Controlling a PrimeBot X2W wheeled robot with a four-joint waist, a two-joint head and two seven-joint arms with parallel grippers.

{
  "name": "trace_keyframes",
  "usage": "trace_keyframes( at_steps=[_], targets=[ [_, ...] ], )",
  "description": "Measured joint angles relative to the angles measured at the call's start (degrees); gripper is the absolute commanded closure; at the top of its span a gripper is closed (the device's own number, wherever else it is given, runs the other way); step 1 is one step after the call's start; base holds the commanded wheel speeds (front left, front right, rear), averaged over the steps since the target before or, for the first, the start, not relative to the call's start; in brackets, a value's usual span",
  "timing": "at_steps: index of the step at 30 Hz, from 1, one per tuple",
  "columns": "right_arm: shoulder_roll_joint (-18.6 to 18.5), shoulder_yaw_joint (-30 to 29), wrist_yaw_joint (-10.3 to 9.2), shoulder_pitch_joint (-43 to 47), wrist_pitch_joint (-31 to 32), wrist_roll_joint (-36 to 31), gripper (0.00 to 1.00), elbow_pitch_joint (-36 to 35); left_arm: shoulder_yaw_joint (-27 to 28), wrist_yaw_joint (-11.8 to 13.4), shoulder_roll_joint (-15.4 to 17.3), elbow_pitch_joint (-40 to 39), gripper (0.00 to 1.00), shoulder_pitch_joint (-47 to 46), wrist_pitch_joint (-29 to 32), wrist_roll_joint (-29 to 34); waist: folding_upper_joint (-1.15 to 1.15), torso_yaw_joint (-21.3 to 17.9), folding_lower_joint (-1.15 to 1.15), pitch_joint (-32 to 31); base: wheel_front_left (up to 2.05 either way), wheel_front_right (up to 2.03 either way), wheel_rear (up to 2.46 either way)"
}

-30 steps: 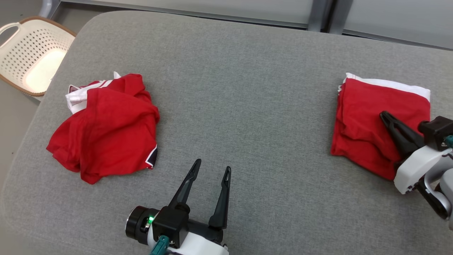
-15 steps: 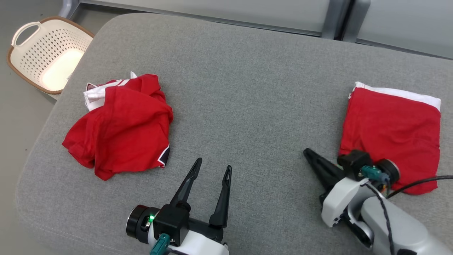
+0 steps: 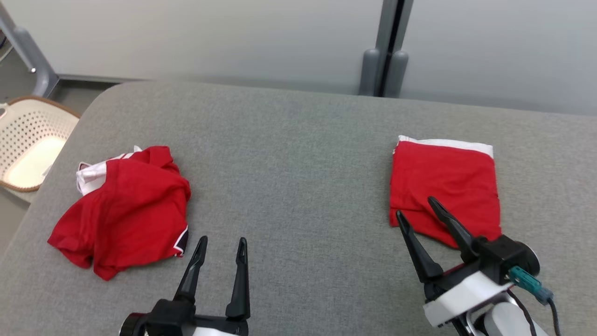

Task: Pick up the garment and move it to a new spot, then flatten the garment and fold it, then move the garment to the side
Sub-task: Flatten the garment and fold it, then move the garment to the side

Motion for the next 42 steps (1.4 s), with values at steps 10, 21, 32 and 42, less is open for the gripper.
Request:
trace_keyframes(
  at_steps=[10,21,32,42],
  targets=[
    [2.98,-15.89,-0.01,13.01,0.00,-8.58,0.00,-6.59,5.00,-0.53,0.00,-1.22,0.00,6.31,0.00,0.93,0.00,-6.70,0.00,-6.08,0.00,0.00,0.00],
    [5.14,-18.55,0.00,18.40,0.00,-9.36,0.00,-7.14,6.57,0.43,-0.01,-2.19,0.00,10.36,0.00,5.81,0.00,-9.83,0.00,-9.01,0.00,0.00,0.00],
    [6.13,-19.60,0.00,19.36,0.01,-9.05,0.00,-6.67,8.28,0.05,0.00,-1.98,0.00,11.37,0.00,6.16,0.00,-10.81,0.00,-10.65,0.00,0.00,0.00],
    [6.23,-19.33,0.00,19.46,0.01,-9.05,0.00,-6.41,8.40,-0.52,0.01,-1.44,0.00,11.40,0.00,7.00,0.00,-10.51,0.00,-10.77,0.00,0.00,0.00]
  ],
)
